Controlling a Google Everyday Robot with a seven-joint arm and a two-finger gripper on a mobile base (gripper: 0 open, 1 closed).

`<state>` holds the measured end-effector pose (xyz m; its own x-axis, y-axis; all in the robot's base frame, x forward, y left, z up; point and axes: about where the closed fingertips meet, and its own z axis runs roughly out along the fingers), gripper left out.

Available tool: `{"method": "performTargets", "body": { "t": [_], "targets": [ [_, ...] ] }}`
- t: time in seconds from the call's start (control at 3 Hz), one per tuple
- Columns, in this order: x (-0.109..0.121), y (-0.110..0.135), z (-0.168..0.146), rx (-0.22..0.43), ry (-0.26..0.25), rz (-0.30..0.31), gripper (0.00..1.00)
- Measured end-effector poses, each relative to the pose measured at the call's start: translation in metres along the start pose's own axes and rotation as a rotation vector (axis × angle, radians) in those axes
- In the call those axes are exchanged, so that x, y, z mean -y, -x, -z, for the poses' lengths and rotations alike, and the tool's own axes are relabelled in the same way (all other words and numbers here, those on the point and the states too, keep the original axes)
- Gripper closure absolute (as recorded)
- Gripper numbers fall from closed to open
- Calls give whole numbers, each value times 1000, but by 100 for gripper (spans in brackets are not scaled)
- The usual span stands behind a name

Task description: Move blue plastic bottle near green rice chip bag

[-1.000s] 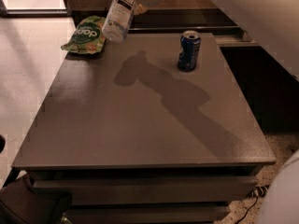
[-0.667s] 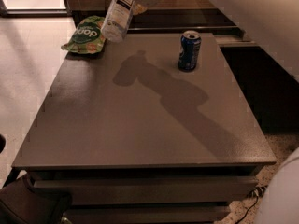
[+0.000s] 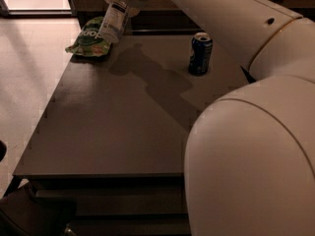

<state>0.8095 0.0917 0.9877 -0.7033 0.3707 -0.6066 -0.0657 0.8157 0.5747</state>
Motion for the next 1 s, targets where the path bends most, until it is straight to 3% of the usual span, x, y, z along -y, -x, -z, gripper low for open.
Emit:
{"method": "performTargets", "body": {
  "t": [0.33, 0.67, 1.0],
  "targets": [
    [6, -6, -29, -1, -59, -1, 100],
    [17, -15, -62, -43, -66, -21, 100],
    [24, -29, -95, -104, -36, -76, 100]
  ]
}}
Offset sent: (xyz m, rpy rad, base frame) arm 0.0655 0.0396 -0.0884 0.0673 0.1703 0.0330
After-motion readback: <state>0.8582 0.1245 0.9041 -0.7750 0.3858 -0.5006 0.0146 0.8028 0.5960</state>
